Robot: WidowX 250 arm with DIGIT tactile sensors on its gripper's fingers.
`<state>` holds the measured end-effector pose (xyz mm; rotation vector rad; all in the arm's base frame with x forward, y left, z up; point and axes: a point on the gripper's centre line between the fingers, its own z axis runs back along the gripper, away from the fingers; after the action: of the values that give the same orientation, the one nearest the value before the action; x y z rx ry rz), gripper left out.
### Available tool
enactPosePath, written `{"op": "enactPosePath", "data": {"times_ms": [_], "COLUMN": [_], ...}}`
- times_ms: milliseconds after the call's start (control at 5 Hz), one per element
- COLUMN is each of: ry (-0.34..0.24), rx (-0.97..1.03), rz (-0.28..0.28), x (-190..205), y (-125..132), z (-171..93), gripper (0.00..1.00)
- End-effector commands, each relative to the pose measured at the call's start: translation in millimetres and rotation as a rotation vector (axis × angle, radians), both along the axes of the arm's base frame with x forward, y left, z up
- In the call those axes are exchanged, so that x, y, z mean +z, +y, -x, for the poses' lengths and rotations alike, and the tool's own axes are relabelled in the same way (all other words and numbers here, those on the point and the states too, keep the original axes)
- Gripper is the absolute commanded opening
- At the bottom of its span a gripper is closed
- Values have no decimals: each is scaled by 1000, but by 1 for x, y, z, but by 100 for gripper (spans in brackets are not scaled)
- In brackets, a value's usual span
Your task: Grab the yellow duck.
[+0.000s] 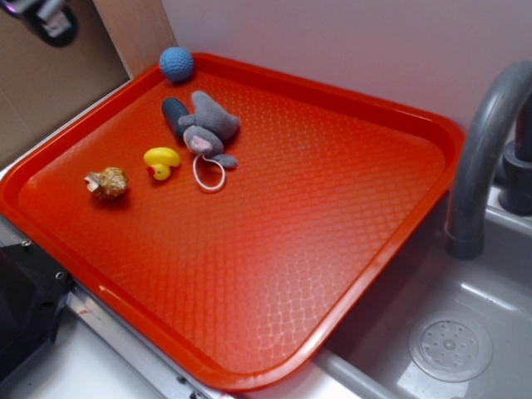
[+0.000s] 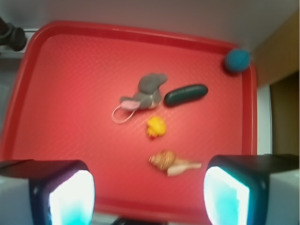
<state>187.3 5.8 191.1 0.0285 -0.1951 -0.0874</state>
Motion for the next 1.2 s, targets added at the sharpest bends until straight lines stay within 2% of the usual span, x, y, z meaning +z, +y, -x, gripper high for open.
{"op": "enactPosePath", "data": {"times_ms": [0,400,600,800,1000], "ry": [79,201,272,307,345], "rx": [-71,-82,-89,-120,-154], "rz": [12,-90,-88,-128,-114], "x": [-54,-114,-140,-159,-177], "y": [6,12,16,12,8], "z": [-26,-28,-28,-27,-30], "gripper": [100,100,100,100,100]}}
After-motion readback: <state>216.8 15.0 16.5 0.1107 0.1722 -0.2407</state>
